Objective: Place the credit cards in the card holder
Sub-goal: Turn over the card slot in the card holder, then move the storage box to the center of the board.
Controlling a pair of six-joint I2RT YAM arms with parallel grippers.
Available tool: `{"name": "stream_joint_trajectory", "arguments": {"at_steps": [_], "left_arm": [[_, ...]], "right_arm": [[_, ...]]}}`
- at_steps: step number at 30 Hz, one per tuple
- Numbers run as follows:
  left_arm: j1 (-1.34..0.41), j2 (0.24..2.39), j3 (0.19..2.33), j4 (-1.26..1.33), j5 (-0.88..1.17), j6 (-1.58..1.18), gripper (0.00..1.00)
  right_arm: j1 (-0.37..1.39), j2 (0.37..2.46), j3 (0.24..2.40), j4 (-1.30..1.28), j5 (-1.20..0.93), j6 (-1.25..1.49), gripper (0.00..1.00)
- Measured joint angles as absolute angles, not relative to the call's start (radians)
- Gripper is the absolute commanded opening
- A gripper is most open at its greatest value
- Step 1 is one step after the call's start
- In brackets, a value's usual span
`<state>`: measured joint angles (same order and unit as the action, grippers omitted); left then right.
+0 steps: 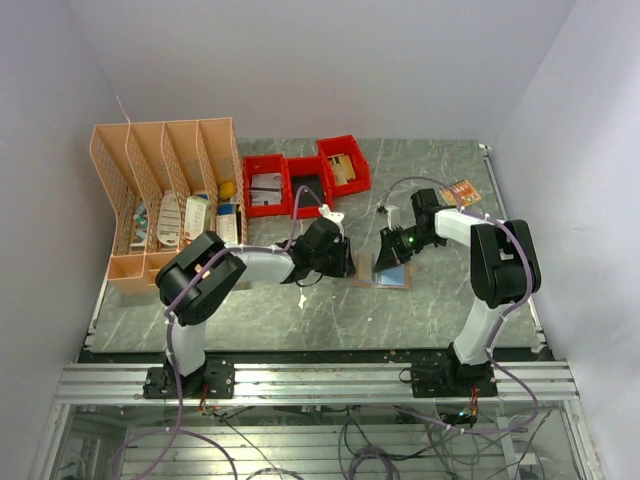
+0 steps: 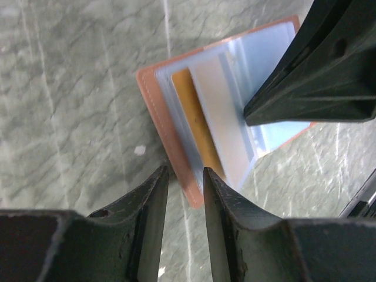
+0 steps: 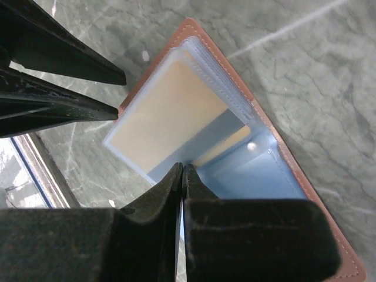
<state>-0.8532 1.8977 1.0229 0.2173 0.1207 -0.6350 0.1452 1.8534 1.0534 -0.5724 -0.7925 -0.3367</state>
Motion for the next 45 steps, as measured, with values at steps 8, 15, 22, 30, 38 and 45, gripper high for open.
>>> {"name": "stream_joint_trajectory", "arguments": {"at_steps": [8, 15, 22, 30, 38, 45], "left_arm": [[-0.832, 1.724, 0.940, 0.205, 0.072, -0.612, 0.46], [-0.681, 1.540, 0.898, 0.244, 0.091, -0.592, 0.65], [-0.533, 1.365, 0.896, 0.211, 0.119, -0.552, 0.75], [-0.482, 1.206, 0.834, 0.094, 0.116, -0.539, 0.73], [-0.476, 1.161, 0.771, 0.057, 0.113, -0.539, 0.72], [-0.474, 1.189, 0.755, 0.055, 0.113, -0.538, 0.72]], "right_arm": [[0.165, 1.838, 1.083, -0.586, -0.859, -0.382, 0.11], [0.101, 1.649, 1.095, -0.598, -0.954, -0.474, 0.50], [0.105, 1.563, 1.189, -0.390, -1.019, -0.522, 0.75], [0.223, 1.851, 1.584, -0.382, -0.859, -0.552, 0.72], [0.301, 2.150, 1.879, -0.413, -0.588, -0.535, 0.11], [0.284, 2.358, 2.009, -0.409, -0.390, -0.509, 0.00]]}}
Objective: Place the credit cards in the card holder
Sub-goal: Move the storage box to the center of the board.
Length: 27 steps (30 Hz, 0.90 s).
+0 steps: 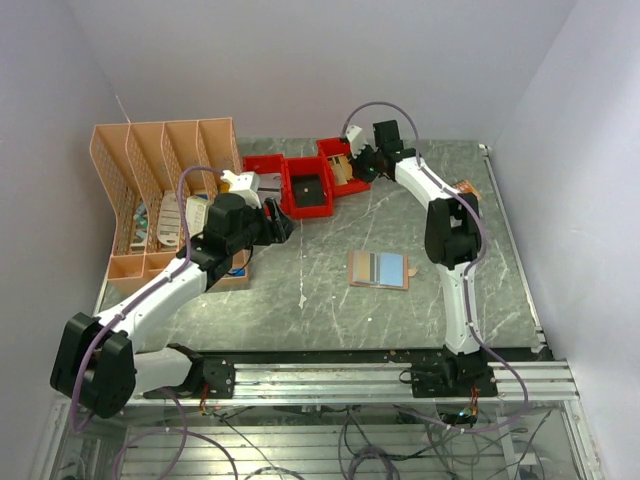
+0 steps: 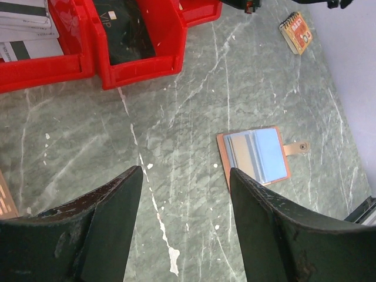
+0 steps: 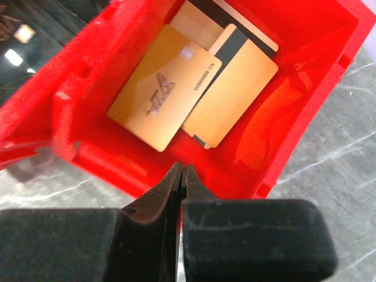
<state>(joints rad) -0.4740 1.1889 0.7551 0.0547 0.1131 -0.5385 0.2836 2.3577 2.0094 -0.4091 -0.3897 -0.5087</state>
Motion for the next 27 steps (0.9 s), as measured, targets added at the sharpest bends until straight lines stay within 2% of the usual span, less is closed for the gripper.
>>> {"name": "stream_joint_trajectory", "arguments": {"at_steps": [7, 13, 20, 27], "left_arm": [[-0.473, 1.217, 0.755, 0.054, 0.113, -0.530, 0.72], [-0.472, 1.226, 0.755, 0.052, 0.113, -0.521, 0.71], [-0.472, 1.229, 0.755, 0.055, 0.122, -0.521, 0.71], [-0.472, 1.230, 0.742, 0.083, 0.179, -0.528, 0.70]], "right_arm": [[0.282, 2.456, 2.111, -0.425, -0.358, -0.579, 0.00], [0.282, 2.483, 2.184, -0.558, -0.419, -0.768, 0.00], [0.282, 2.478, 2.174, -0.743, -0.478, -1.003, 0.00], [0.282, 2.389, 2.026, -0.887, -0.552, -1.134, 0.00]]}}
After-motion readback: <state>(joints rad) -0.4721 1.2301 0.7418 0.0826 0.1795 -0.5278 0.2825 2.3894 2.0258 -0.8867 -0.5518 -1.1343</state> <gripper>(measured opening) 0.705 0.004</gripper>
